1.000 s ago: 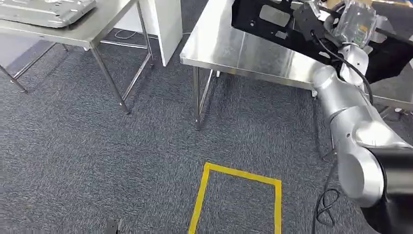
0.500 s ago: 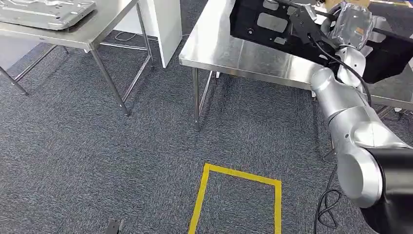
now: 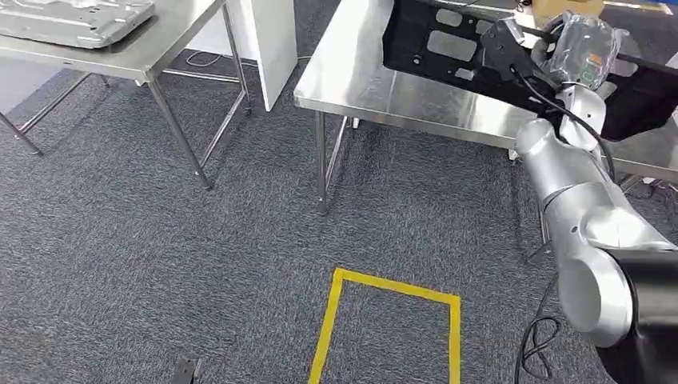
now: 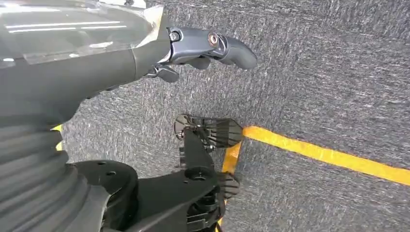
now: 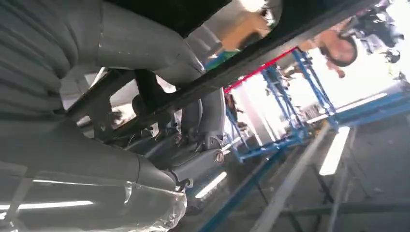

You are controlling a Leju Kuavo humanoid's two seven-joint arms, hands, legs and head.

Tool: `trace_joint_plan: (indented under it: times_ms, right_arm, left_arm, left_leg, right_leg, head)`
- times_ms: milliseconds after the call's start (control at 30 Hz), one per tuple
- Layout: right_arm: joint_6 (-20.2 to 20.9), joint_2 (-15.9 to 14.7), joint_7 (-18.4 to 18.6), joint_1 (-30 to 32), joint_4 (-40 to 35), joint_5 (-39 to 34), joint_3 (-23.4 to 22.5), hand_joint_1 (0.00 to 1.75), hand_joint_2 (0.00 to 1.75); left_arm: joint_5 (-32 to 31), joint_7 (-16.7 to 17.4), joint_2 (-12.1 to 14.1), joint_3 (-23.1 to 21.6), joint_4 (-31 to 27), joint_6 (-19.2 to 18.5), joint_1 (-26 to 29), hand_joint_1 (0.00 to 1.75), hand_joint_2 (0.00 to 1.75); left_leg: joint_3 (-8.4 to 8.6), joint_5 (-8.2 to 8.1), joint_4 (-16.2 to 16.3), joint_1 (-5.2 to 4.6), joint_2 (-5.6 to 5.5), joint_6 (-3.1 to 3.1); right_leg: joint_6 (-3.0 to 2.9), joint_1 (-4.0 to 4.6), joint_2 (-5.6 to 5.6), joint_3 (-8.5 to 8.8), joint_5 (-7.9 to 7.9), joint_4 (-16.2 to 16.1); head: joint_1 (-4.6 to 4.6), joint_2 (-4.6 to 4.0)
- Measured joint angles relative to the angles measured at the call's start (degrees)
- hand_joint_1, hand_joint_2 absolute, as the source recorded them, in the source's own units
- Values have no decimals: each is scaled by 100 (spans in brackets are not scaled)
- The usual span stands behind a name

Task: Take the parts from the cabinet and place them on the table.

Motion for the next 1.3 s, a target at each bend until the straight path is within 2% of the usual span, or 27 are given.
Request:
trace_joint_plan:
  times_ms: [33, 100, 133, 167, 267, 333, 367, 433, 467, 500, 533, 600, 633, 667, 767, 800, 833, 867, 933, 967, 1000, 1033, 1133, 1167, 1200, 1267, 1300]
  right_arm:
    - [2, 0, 0, -2, 2, 7, 0, 175, 175]
    - [2, 2, 0, -33, 2, 11, 0, 175, 175]
    - [4, 0, 0, -37, 2, 17, 0, 175, 175]
    - [11, 13, 0, -49, 4, 20, 0, 175, 175]
    - [35, 13, 9, -41, 5, 28, 0, 175, 175]
    - [42, 24, 11, -63, 2, 31, -2, 175, 175]
    - [44, 33, 11, -71, 2, 31, -2, 175, 175]
    - [57, 59, 11, -66, 5, 37, -2, 175, 175]
    - [70, 68, 20, -61, 7, 39, -2, 175, 175]
    - [83, 79, 26, -59, 11, 42, -2, 175, 175]
    - [92, 81, 28, -60, 11, 48, -2, 175, 175]
    - [96, 92, 37, -70, 9, 63, -2, 175, 175]
    - [98, 94, 44, -72, 11, 68, -2, 175, 175]
    - [103, 92, 46, -101, 18, 74, -2, 175, 175]
    - [109, 87, 52, -100, 29, 74, -2, 175, 175]
    - [107, 81, 52, -104, 26, 74, -2, 175, 175]
    - [107, 70, 48, -105, 26, 74, 0, 175, 175]
    - [107, 59, 44, -131, 29, 72, 0, 175, 175]
    - [107, 37, 24, -139, 44, 44, 0, 175, 175]
    - [105, 24, 17, -108, 55, 37, 0, 175, 175]
    - [103, 11, 15, -75, 70, 33, 0, 175, 175]
    - [101, 7, 13, -44, 85, 24, -2, 175, 175]
    - [92, -9, -7, -37, 85, 24, 0, 175, 175]
    - [90, -20, -15, -50, 90, 24, -2, 175, 175]
    - [87, -20, -20, -44, 90, 24, 0, 175, 175]
    - [85, -31, -17, -26, 96, 24, -2, 175, 175]
    - [83, -35, -20, -31, 96, 26, -2, 175, 175]
  left_arm:
    - [7, 2, -2, 0, 0, 4, 0, 0, 175]
    - [9, 7, -4, 0, 0, 7, -2, 0, 175]
    - [15, 7, 4, 0, -2, 7, -4, 0, 175]
    - [20, 11, 7, 0, 0, 13, -9, 0, 175]
    - [28, 15, 15, 0, 0, 15, 6, 0, 175]
    - [33, 11, 17, 0, -2, 18, 3, 0, 175]
    - [33, 11, 17, 0, 0, 18, 3, 0, 175]
    - [33, 11, 17, 0, 0, 20, 9, 0, 175]
    - [33, 11, 17, 0, 0, 18, 14, 0, 175]
    - [33, 11, 17, 0, 0, 18, 19, 0, 175]
    - [33, 11, 17, 0, 0, 20, 23, 0, 175]
    - [33, 4, 26, 0, 0, 18, 22, 0, 175]
    - [33, 0, 44, 0, -2, 18, 22, 0, 175]
    - [33, 0, 52, 2, 0, 18, 18, 0, 175]
    - [33, -7, 48, 2, 0, 15, 26, 0, 175]
    - [33, -7, 46, 0, 0, 13, 24, 0, 175]
    - [33, -11, 48, 0, 0, 11, 19, 0, 175]
    - [33, -15, 48, 0, 0, 11, 8, 0, 175]
    - [37, -18, 48, 0, 0, 0, 8, 0, 175]
    - [37, -18, 46, 0, 0, -4, 11, 0, 175]
    - [33, -18, 46, 0, 0, -4, 17, 0, 175]
    - [31, -15, 42, 0, 0, -4, 24, 0, 175]
    - [31, -11, 15, 0, 0, -4, 20, 0, 175]
    - [31, -9, 18, 0, 0, -4, 12, 0, 175]
    - [31, -9, 18, -2, 0, -4, 8, 0, 175]
    - [31, 0, 17, 0, 0, -4, 15, 0, 175]
    - [31, 4, 20, 0, 0, -2, 7, 0, 175]
  left_leg:
    - [6, -10, 4, 7, 7, -17]
    - [27, -56, 43, 28, 17, -88]
    - [17, -88, 69, 5, 22, -138]
    - [0, -106, 77, -17, 20, -175]
    - [13, -113, 62, 4, 39, -236]
    - [-91, -267, 258, 30, 40, -315]
    - [-255, -452, 614, 33, 40, -337]
    - [-787, -838, 1617, 34, 39, -363]
    - [-997, -884, 1925, 34, 39, -360]
    - [-1062, -784, 1929, 33, 39, -342]
    - [-989, -570, 1675, 31, 38, -313]
    - [-557, 10, 688, 24, 12, -227]
    - [-353, 176, 218, 10, -30, -158]
    - [-258, 100, 145, -14, -37, -147]
    - [-251, 67, 124, -57, -25, -132]
    - [-199, 90, 56, -18, -20, -102]
    - [-155, 99, 17, 1, -23, -88]
    - [-147, 93, 12, 3, -21, -75]
    - [-129, 67, 14, 1, -22, -27]
    - [-116, 46, 16, 2, -24, -16]
    - [-89, 27, 17, 3, -24, -18]
    - [-51, -2, 18, 7, -28, -30]
    - [83, -129, 43, 10, -28, -102]
    - [95, -183, 72, -40, -24, -152]
    - [97, -201, 64, -36, -20, -172]
    - [111, -230, 53, -23, -14, -215]
    - [123, -270, 68, -21, -7, -249]
  right_leg:
    - [55, -20, -11, 199, 151, -367]
    - [163, -56, -94, 832, 553, -1545]
    - [144, -51, -152, 935, 520, -1784]
    - [78, 16, -84, 1007, 532, -1792]
    - [-44, 13, -56, 971, 517, -1763]
    - [-117, -33, -37, 1010, 505, -1772]
    - [-162, -27, -33, 1020, 494, -1772]
    - [-193, -2, -11, 1028, 472, -1769]
    - [-208, 16, 2, 1034, 462, -1768]
    - [-219, 29, 14, 1048, 452, -1767]
    - [-235, 42, 23, 1070, 438, -1767]
    - [-244, 65, 38, 1141, 398, -1768]
    - [-238, 68, 41, 1165, 371, -1776]
    - [-206, 126, 48, 1135, 350, -1765]
    - [-133, 75, 52, 1136, 346, -1801]
    - [-97, 115, 51, 1153, 322, -1794]
    - [-85, 74, 8, 1076, 277, -1685]
    - [-84, 77, 0, 953, 184, -1451]
    - [-107, 71, 1, 417, -126, -497]
    - [-90, 71, 0, 168, -204, -98]
    - [-56, 57, -1, 46, -169, 23]
    - [-10, 45, -5, 72, -44, -123]
    - [139, 4, -84, 709, 690, -1630]
    - [80, 51, -99, 851, 686, -1784]
    - [6, 65, -76, 846, 683, -1798]
    - [-61, 83, -64, 830, 645, -1775]
    - [-109, 42, -49, 849, 640, -1789]
  head:
    - [0, 0]
    - [0, 0]
    - [18, 0]
    - [11, 0]
    - [-9, 0]
    - [-26, 0]
    - [-50, 0]
    - [-59, 0]
    - [-65, 0]
    - [-61, 0]
    - [-68, 0]
    - [-70, 0]
    - [-70, 0]
    - [-54, 0]
    - [-87, 0]
    - [-89, 0]
    - [-81, 0]
    - [-70, 0]
    - [-72, 0]
    - [-59, 0]
    - [-61, 0]
    - [-63, 0]
    - [-52, 0]
    - [-52, 0]
    - [-55, 0]
    - [-61, 0]
    - [-65, 0]
